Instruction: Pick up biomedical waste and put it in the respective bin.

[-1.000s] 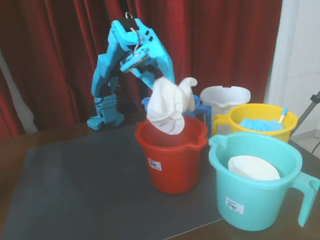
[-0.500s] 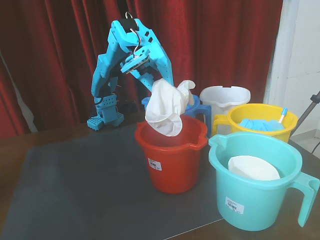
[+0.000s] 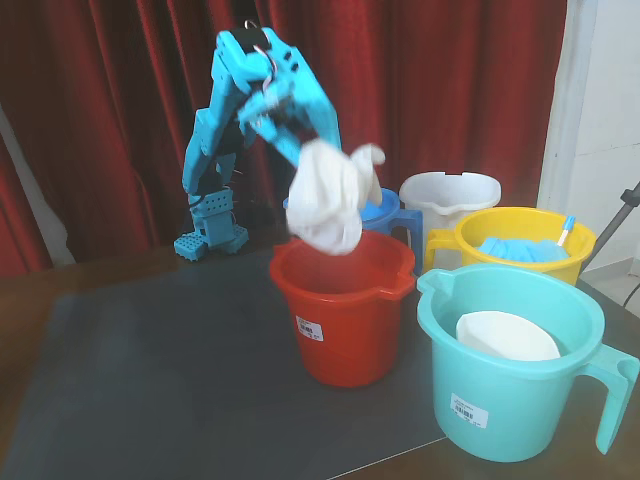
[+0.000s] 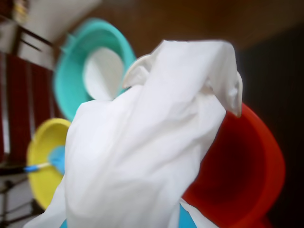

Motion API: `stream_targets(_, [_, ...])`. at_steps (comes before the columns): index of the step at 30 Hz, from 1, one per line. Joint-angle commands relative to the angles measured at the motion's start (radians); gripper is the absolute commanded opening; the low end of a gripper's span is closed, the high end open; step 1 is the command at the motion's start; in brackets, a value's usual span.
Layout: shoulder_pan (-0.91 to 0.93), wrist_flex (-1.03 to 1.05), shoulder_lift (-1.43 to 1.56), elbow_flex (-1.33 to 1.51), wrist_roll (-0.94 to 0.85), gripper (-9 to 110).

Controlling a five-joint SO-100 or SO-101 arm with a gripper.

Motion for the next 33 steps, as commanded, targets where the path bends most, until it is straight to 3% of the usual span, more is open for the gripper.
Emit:
stream_targets(1, [-0.006, -0.023, 0.015, -0.081, 0.038, -1])
stream_targets(18, [-0.006, -0.051, 0.009, -0.094, 0.04, 0])
stream_targets(26, [-0.008, -0.098, 0.002, -0.091, 0.006, 28])
stream_targets(33, [-0.018, -0.115, -0.061, -0.107, -0.006, 31])
